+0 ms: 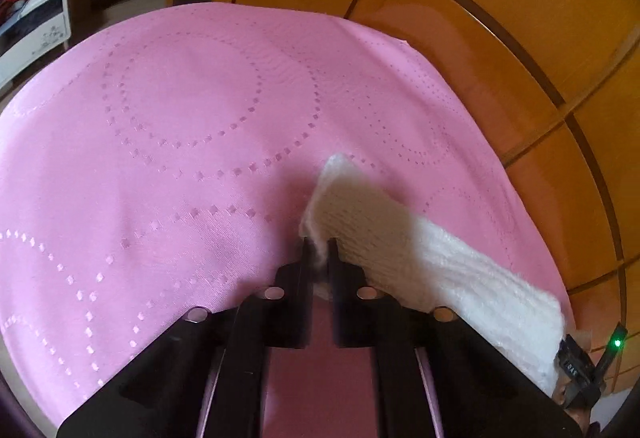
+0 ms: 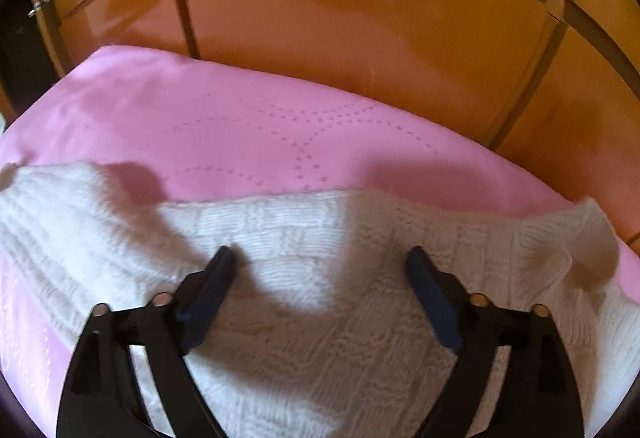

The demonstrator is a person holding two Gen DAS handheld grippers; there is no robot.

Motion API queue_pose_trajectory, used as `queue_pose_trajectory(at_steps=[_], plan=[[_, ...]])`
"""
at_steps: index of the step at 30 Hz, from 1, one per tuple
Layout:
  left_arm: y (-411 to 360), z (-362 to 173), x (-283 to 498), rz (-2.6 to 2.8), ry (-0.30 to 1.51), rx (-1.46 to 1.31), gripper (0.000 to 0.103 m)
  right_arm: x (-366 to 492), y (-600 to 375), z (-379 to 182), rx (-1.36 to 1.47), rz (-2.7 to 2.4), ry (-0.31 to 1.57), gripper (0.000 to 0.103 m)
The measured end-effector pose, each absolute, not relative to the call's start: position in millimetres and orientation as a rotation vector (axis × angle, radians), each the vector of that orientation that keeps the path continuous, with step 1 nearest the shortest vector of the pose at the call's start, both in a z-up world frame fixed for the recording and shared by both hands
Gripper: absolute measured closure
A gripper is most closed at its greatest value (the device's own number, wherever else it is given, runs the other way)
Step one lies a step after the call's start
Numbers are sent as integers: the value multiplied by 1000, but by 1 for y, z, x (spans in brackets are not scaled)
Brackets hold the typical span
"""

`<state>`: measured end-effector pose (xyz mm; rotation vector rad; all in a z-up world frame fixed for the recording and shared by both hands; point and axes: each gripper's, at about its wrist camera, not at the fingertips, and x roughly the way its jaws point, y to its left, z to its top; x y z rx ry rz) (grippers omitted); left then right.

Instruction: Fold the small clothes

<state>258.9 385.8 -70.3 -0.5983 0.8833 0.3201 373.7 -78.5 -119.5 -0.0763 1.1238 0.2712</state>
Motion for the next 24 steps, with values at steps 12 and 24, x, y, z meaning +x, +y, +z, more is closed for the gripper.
queue_pose_trajectory(at_steps=[12,24], plan=[[389,-74,174,393,844,-636,99,362,-112,-101,51,155,1104,6],[235,-62,121,-244,904,-596,57,193,-288,-50,216,96,1097,6]])
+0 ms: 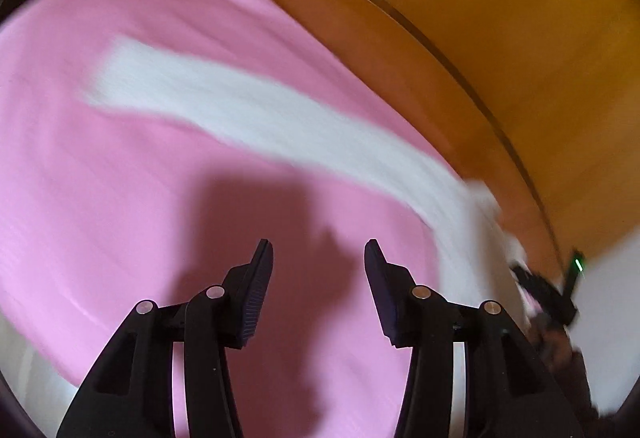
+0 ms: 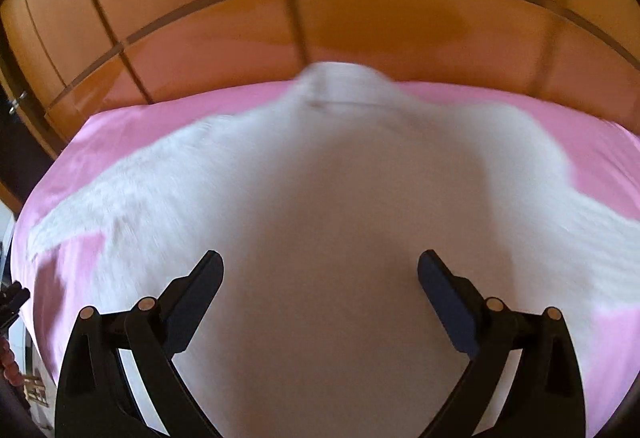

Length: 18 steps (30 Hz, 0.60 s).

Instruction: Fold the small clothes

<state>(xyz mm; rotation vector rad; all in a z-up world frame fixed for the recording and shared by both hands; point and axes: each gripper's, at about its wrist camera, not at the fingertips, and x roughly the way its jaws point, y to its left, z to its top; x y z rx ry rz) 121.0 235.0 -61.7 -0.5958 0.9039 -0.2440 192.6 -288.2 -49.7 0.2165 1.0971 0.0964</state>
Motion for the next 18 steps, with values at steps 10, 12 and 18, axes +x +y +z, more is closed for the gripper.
queue_pose_trajectory(at_steps=[10,12,18], plan=[[140,-98,72,-564,1087,-584,57,23,-422,-39,434,-56,1178,6],[133,-101,71,-591,1108,-588,57,-3,-425,-43,492,-24,1209,10],[110,-102,64,-657,1130,-541,69,-48,-401,-45,521,84,1258,43]])
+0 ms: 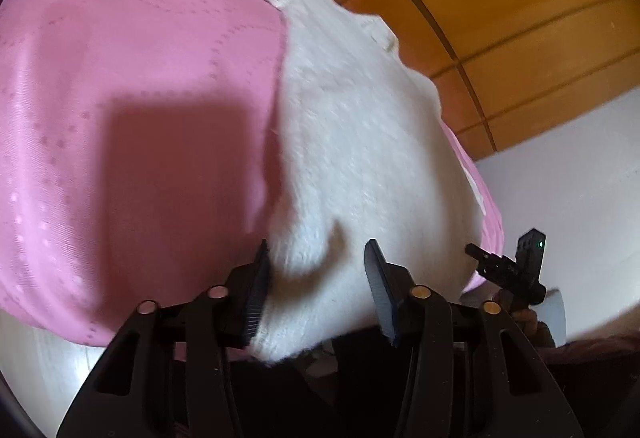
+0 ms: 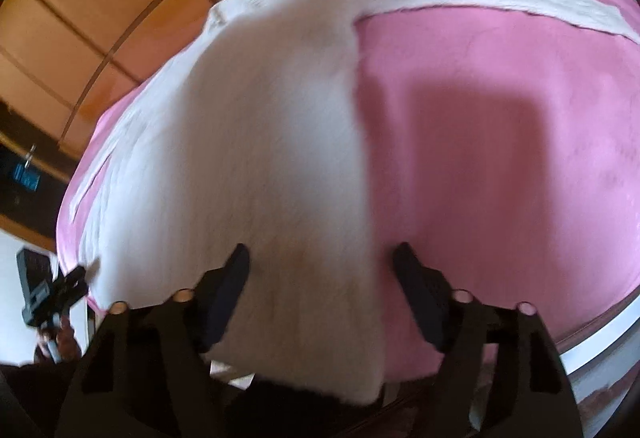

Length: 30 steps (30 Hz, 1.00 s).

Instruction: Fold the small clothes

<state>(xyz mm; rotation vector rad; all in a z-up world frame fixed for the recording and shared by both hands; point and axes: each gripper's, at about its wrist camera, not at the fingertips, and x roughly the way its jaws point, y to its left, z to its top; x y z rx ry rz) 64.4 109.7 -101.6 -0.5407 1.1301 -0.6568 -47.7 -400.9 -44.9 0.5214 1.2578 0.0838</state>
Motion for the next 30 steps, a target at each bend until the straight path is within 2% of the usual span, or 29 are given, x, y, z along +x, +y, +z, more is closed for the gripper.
queue_pose_trajectory(at_steps=[1,2,3,5,10,12,19,23,24,26,27,29,30], plan=[[100,-101,68,-664,1133,-507,89,-52,-395,-43,500,99,1264,59],[95,-101,67,-664,1136,-481,97,-56,-391,-41,474,103,1271,71],[91,-99,67,-660,1129,-454,97,-55,-387,-40,443,107,1284,92],[91,-86,68,-692,1089,-484,98,-53,-386,-29,431,130,1281,92],[112,-37,56,-820,954,-612,99,-58,-401,61,472,289,1049,93],[114,-37,48,-842,966,-638,99,-67,-405,69,447,296,1058,93],[108,-113,33,-708,1214,-594,99,-88,-416,-20,472,173,1315,94],[107,-123,41,-649,1276,-509,99,-90,-417,-43,464,150,1355,94],[108,-118,43,-642,1275,-484,99,-86,-418,-41,474,167,1351,90],[113,-106,46,-610,1252,-455,87,-82,-425,-34,484,174,1323,74],[121,-97,47,-597,1221,-454,80,-78,-432,-31,498,159,1302,58],[135,-82,48,-559,1152,-478,48,-73,-452,-29,538,93,1254,55],[140,-71,51,-534,1102,-488,46,-68,-462,-28,561,60,1236,55]])
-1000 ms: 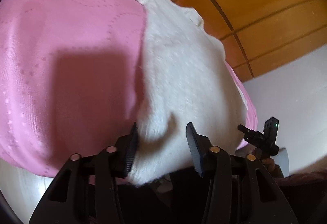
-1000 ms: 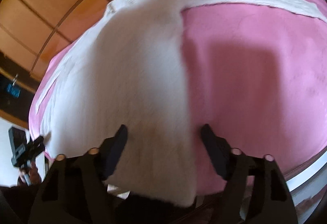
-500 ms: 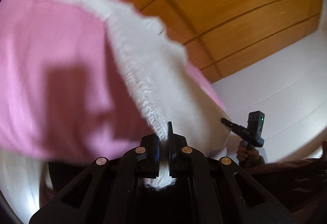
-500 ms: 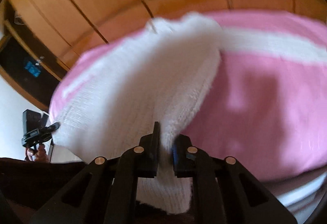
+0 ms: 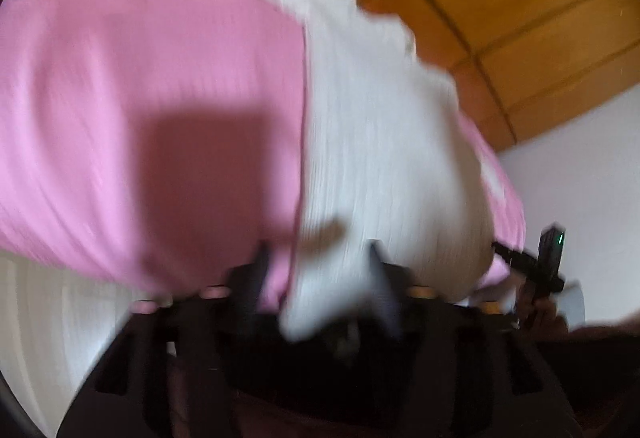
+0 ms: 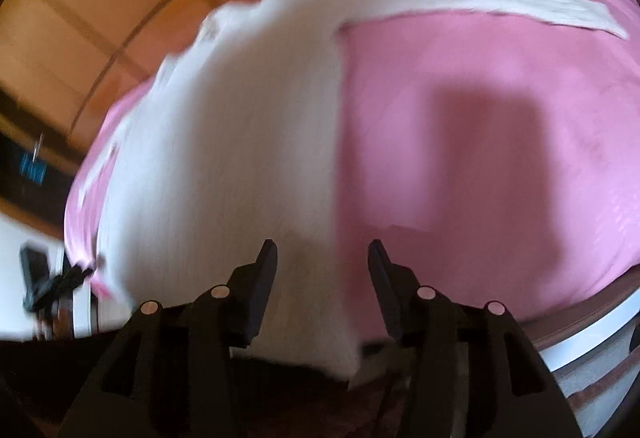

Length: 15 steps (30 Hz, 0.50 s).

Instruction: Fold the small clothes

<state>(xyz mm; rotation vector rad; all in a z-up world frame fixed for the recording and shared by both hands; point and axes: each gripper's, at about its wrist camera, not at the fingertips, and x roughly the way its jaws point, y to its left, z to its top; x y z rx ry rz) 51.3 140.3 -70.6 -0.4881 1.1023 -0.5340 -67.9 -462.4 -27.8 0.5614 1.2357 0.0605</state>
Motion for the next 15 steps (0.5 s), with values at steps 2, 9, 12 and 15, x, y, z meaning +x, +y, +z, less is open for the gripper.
queue_pose_trajectory(at_steps=[2,9,12,15], plan=[[142,-55,56,-500,1044,-466,46,-58,-487,-31,618,-26,1186,54],[111,-43,84,-424,981,-434,44,-19,-613,-55,916,-412,963,53],[83,-44,92,-441,996,-373,43,-4,-655,-64,983,-532,893,54],[62,-45,95,-467,1015,-329,43,13,-687,-74,1022,-618,850,56]])
